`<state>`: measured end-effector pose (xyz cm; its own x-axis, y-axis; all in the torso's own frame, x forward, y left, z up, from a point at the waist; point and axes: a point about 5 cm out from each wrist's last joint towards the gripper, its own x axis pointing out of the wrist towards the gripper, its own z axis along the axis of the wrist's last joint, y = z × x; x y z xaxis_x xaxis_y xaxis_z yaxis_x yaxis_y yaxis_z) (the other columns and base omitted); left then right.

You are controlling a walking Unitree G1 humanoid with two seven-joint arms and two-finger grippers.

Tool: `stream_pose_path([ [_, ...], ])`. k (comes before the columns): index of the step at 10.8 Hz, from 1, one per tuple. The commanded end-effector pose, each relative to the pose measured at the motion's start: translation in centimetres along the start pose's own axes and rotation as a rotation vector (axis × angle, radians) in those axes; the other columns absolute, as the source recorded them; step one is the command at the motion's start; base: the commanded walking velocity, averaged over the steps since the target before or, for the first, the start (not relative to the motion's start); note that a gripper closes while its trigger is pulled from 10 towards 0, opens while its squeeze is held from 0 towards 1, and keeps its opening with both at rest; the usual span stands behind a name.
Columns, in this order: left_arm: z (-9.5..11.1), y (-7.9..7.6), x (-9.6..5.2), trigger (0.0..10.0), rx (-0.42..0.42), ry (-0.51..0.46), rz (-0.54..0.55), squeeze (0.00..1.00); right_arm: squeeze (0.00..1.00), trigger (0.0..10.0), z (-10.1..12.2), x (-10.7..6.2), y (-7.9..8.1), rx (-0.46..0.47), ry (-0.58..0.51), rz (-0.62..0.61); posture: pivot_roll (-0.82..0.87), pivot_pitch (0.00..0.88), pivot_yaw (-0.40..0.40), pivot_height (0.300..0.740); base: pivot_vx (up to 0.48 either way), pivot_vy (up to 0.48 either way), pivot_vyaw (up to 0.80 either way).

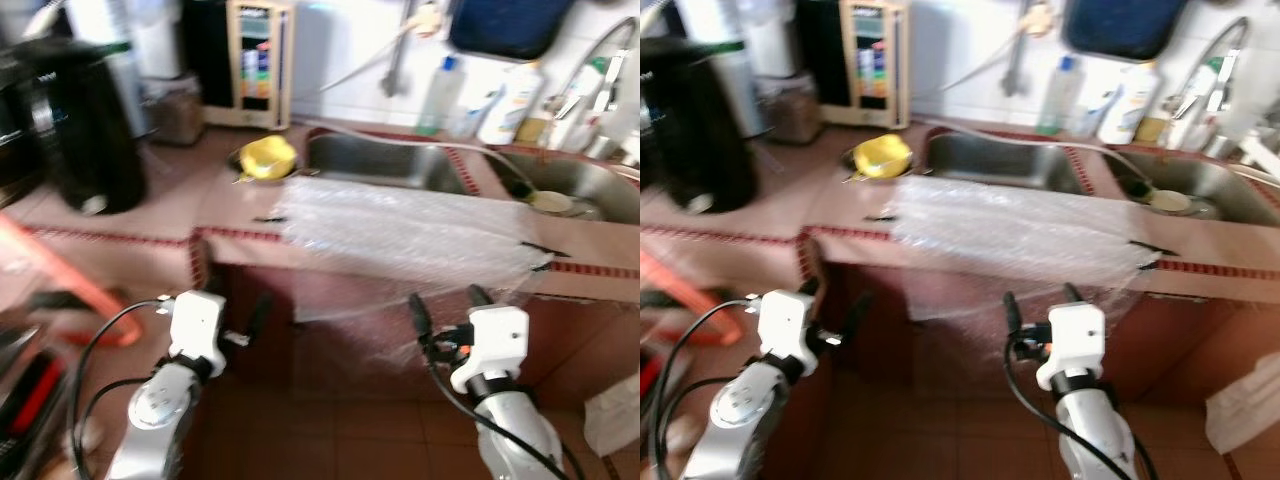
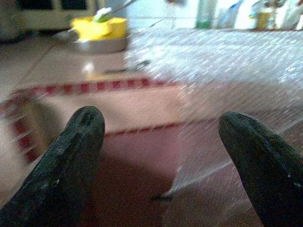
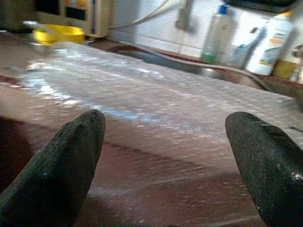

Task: Kitchen organization

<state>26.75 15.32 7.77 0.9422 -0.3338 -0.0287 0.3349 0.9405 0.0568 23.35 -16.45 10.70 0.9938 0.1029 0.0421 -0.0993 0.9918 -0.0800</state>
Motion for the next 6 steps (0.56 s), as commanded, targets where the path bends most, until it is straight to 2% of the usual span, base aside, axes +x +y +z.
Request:
stream_pose_path([
  [1,1.39,-0.61,0.64,10.0,0.014,-0.056,-0.032,0.0,0.0,10.0,0.5,0.01,-0.74,-0.008,-0.023,-0.023,0.05,0.0,-0.075,0.74,0.326,0.0,0.0],
  [4,1.67,-0.55,0.53,10.0,0.015,-0.067,-0.029,0.0,0.0,10.0,0.55,-0.12,-0.49,-0.006,-0.027,-0.015,0.05,0.0,-0.079,0.74,0.31,0.0,0.0],
  [6,1.66,-0.64,0.44,10.0,0.021,-0.066,-0.017,0.0,0.0,10.0,0.27,-0.19,-0.45,-0.008,-0.019,-0.01,0.05,0.0,-0.079,0.74,0.0,0.0,0.0],
])
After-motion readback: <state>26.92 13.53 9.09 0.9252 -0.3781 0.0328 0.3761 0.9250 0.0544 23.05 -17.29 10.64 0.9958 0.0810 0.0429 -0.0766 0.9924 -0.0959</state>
